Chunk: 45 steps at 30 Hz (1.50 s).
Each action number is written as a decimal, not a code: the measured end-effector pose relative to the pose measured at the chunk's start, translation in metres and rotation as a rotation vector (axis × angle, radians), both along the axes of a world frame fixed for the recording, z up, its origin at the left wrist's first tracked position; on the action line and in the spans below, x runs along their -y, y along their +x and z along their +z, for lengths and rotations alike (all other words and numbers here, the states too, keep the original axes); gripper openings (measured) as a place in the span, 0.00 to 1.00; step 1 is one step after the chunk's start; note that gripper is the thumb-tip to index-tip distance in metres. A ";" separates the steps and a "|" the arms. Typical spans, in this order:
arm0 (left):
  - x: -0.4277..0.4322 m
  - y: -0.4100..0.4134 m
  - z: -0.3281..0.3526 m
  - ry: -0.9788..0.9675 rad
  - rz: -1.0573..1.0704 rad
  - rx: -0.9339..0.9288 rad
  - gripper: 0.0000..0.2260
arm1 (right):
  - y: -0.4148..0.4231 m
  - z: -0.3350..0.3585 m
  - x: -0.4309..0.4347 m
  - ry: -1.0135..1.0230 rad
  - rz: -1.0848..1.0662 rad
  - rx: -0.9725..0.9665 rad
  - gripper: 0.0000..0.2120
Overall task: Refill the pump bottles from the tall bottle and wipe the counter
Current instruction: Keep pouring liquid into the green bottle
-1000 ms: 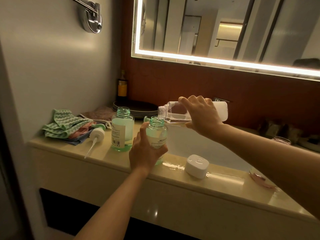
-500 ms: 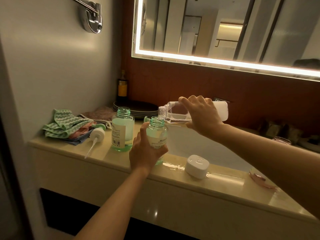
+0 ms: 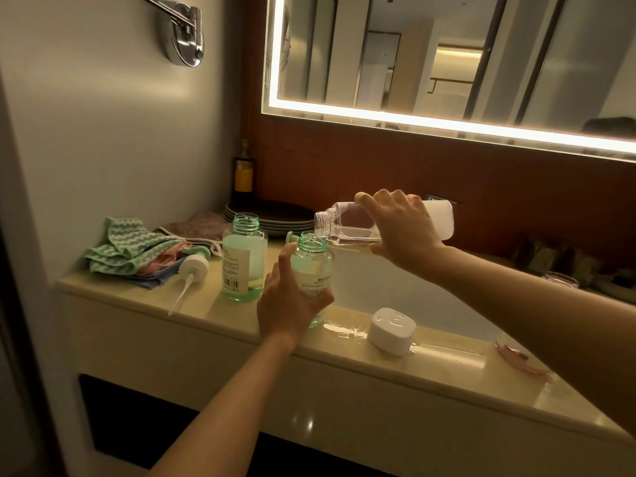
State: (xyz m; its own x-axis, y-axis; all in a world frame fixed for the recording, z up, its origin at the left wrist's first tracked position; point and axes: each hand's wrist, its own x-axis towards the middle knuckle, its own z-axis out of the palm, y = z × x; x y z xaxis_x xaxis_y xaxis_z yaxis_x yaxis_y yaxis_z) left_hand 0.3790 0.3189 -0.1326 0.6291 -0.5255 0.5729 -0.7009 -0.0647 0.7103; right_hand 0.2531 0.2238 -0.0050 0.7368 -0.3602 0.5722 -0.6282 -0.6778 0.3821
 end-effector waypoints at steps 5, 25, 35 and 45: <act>0.000 0.001 0.000 -0.001 0.004 0.002 0.41 | 0.000 0.000 0.000 -0.003 0.001 -0.001 0.31; -0.001 0.000 0.000 0.008 0.009 0.009 0.42 | 0.001 0.001 0.002 -0.023 0.005 -0.002 0.30; -0.001 0.001 -0.002 0.004 -0.001 0.016 0.42 | 0.000 0.002 0.000 -0.024 0.019 0.003 0.30; -0.001 0.001 -0.003 0.002 -0.003 0.019 0.42 | 0.001 0.004 -0.001 -0.038 0.023 0.002 0.29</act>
State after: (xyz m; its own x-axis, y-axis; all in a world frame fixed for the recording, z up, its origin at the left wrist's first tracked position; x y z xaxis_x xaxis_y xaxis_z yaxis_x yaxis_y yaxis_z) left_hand 0.3803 0.3194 -0.1355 0.6164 -0.5287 0.5836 -0.7145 -0.0640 0.6967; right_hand 0.2538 0.2251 -0.0013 0.7437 -0.3210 0.5864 -0.6130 -0.6772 0.4069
